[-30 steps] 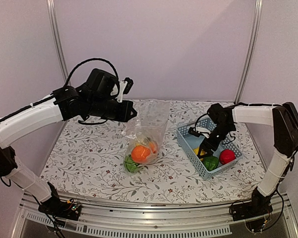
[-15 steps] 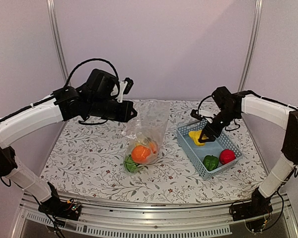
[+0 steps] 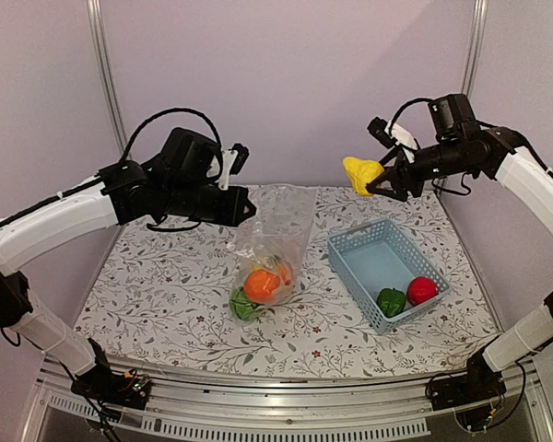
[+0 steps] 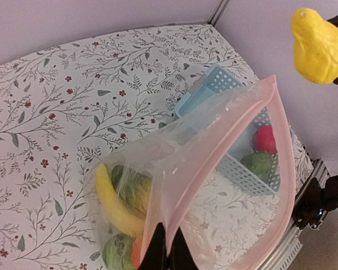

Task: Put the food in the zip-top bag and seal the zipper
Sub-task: Pick up the fake fruit from the bin, then place the fake fruit in the zipper food storage bag.

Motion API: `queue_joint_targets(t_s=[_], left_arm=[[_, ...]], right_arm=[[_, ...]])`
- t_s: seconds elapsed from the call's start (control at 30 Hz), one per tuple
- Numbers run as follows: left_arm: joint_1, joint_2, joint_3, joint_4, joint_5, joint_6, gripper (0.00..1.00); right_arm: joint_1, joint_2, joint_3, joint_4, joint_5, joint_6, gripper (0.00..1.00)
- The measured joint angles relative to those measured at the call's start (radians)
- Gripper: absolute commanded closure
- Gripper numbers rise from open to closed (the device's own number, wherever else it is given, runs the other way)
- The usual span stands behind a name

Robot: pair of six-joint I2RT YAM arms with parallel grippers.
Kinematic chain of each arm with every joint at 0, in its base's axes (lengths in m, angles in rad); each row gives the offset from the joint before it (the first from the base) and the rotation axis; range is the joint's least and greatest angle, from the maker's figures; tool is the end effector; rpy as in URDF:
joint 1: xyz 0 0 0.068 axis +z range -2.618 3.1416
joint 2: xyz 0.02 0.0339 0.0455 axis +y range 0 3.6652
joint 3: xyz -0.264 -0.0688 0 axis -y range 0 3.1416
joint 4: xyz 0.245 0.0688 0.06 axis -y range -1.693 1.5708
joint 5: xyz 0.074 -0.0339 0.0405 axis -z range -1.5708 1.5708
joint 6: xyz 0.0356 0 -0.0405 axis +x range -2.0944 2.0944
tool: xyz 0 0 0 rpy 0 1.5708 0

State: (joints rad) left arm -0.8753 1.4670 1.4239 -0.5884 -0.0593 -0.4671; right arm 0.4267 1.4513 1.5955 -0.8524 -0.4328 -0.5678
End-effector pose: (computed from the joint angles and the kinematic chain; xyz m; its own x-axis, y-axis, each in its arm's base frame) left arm 0.2121 -0.2508 0.3608 -0.6691 0.1001 -0.7364 0.4866 0.8080 -0.3322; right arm 0.2698 0.1390 0.4010 -0.1412 -0.6005 -0.7871 -0.8797 0.4408 -0.1785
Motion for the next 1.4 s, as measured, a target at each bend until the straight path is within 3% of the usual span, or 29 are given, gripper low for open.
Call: queue_joint_targets(t_s=[0.5,0.87,1.1,1.4], left_arm=[[0.0,0.027,0.023,-0.003,0.003,0.011,1.0],[0.0,0.026,0.023,-0.013,0.0,0.021,1.0],[0.0,0.025,0.023,-0.015,0.0,0.022,1.0],[0.0,0.019,0.023,-0.015,0.0,0.021,1.0]], right_arm=[[0.291,0.082,0.159,0.045,-0.068,-0.049,0.48],[0.317,0.214,0.202,0.054,-0.128,-0.052,0.45],[0.333,0.273,0.204,0.055,-0.124,-0.044,0.3],[0.333,0.277,0.2,0.095,-0.071,-0.022,0.22]])
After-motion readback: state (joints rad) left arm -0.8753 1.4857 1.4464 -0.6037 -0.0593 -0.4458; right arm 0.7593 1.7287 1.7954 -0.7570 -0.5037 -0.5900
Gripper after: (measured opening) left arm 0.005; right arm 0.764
